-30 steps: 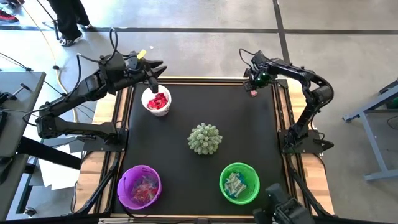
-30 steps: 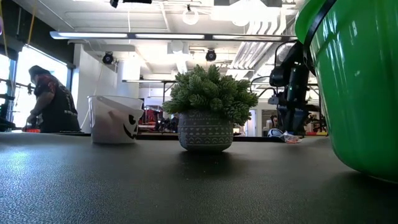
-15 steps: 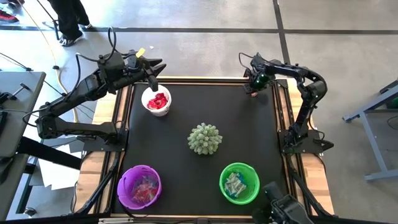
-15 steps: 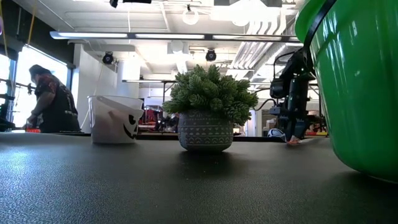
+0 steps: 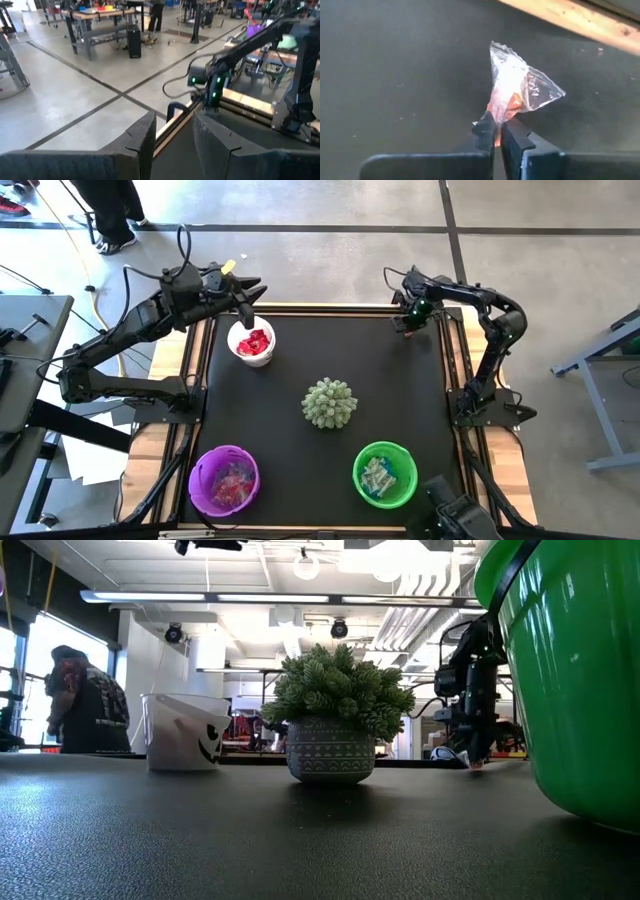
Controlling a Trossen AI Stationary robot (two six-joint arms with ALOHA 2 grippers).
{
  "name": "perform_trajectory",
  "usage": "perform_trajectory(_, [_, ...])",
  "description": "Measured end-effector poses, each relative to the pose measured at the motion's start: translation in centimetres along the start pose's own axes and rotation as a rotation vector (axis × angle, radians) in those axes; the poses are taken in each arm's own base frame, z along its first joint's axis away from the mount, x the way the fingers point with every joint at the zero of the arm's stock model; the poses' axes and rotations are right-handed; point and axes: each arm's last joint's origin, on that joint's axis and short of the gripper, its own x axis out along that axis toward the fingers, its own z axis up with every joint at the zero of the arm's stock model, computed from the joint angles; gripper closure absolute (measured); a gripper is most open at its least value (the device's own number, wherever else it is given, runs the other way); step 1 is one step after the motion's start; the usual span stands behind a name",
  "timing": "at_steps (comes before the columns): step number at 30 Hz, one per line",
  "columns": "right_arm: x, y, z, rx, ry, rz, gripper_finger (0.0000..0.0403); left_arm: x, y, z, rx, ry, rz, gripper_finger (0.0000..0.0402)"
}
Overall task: Organize candy in baskets
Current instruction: Put the orange gummy into the purple bucket
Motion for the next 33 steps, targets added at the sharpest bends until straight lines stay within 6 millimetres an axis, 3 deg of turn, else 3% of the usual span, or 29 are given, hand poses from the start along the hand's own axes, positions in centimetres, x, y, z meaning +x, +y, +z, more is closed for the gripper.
perform_trajectory(6, [-2.9, 0.3, -0.7, 0.033, -0.015, -0.014, 0.0385, 0.0, 0.0, -0.6, 0.011, 0.062, 0.003, 0.0288])
perform_trajectory(10, [-6.8, 1.5, -2.3, 0.078, 0.022, -0.012, 0.0398, 0.0, 0.0, -0.8, 0.015, 0.085, 0.004, 0.0288])
perform_trajectory(13, [-9.9, 3.7, -4.5, 0.084, 0.033, 0.050, 0.0400, 0.0, 0.0, -0.9, 0.041, 0.092, 0.003, 0.0288])
perform_trajectory(18, [-14.7, 9.0, -10.1, 0.070, -0.036, 0.213, 0.0400, 0.0, 0.1, -0.9, 0.062, 0.096, 0.002, 0.0288])
perform_trajectory(23, [-17.9, 13.1, -16.8, 0.126, -0.088, 0.309, 0.0400, 0.0, 0.1, -1.0, 0.063, 0.103, 0.002, 0.0288])
perform_trajectory(27, [-19.0, 15.9, -22.0, 0.151, -0.077, 0.378, 0.0400, -0.1, 0.1, -1.2, 0.047, 0.127, 0.004, 0.0288])
perform_trajectory(33, [-18.7, 20.3, -29.3, 0.014, 0.084, 0.488, 0.0400, -0.1, 0.0, -1.5, -0.083, 0.158, 0.005, 0.0288])
